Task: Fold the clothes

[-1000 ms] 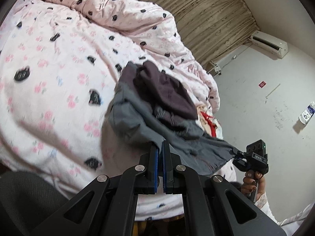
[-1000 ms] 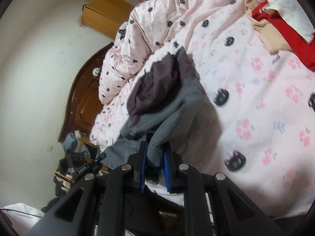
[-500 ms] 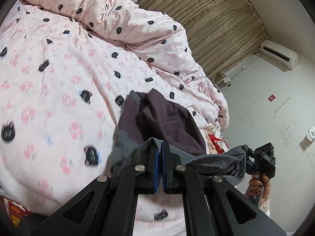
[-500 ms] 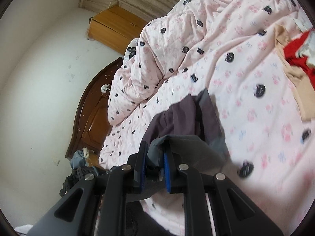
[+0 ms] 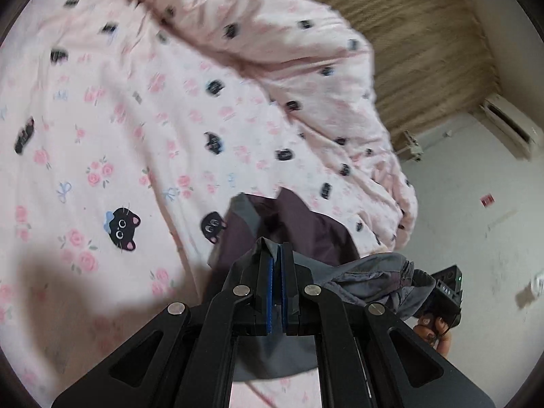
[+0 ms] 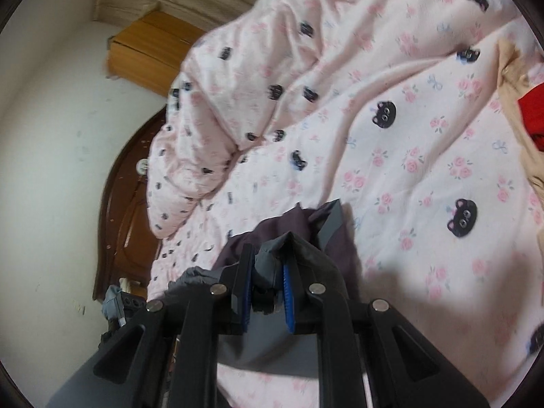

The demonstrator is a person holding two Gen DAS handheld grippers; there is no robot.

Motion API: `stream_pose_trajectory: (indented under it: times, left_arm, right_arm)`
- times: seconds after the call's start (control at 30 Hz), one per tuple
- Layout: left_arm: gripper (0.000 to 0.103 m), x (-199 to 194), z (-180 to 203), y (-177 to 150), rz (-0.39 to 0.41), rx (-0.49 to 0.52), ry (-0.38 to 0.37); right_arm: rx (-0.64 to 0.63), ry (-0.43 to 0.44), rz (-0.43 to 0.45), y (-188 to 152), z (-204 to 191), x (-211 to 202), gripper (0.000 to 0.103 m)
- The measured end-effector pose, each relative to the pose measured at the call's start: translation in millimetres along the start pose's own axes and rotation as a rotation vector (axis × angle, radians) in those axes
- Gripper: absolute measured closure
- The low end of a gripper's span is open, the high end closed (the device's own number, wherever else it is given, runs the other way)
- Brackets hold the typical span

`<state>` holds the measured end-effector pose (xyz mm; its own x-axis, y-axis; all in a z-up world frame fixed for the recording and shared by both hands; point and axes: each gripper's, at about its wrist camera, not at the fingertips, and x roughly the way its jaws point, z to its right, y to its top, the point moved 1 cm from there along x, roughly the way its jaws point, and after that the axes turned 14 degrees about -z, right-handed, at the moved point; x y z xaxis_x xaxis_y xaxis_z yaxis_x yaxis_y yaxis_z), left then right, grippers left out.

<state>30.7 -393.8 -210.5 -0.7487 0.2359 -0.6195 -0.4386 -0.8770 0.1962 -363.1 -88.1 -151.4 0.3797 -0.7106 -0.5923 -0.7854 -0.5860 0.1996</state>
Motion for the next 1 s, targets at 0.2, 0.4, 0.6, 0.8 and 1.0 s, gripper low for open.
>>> stream_pose_trajectory:
  times: [0.2, 0.4, 0.6, 0.8, 1.0]
  left_arm:
    - [0.098, 23.8, -33.1, 16.3, -0.028, -0.133, -0.055]
    - [0.085, 2.1, -46.5, 19.3, 0.027, -0.201, -0.133]
    - [0.062, -43.8, -35.0, 22.8, 0.122, -0.141, -0.057]
    - [0.062, -25.6, 27.0, 0.3, 0.013, 0.100, 0.059]
    - [0.062, 18.2, 37.5, 4.1, -0.030, 0.141, 0.115]
  right_arm:
    - [0.087, -0.099, -0.071, 27.4, 25.3, 46.1, 0.087]
    - [0.092, -0.148, -0.104, 31.3, 34.3, 64.9, 0.087]
    - [0.075, -0.180, -0.114, 32.5, 34.9, 71.8, 0.087]
    - [0.067, -0.198, -0.109, 34.0, 29.3, 69.9, 0.087]
    - [0.054, -0.244, -0.109, 35.4, 23.4, 68.8, 0.087]
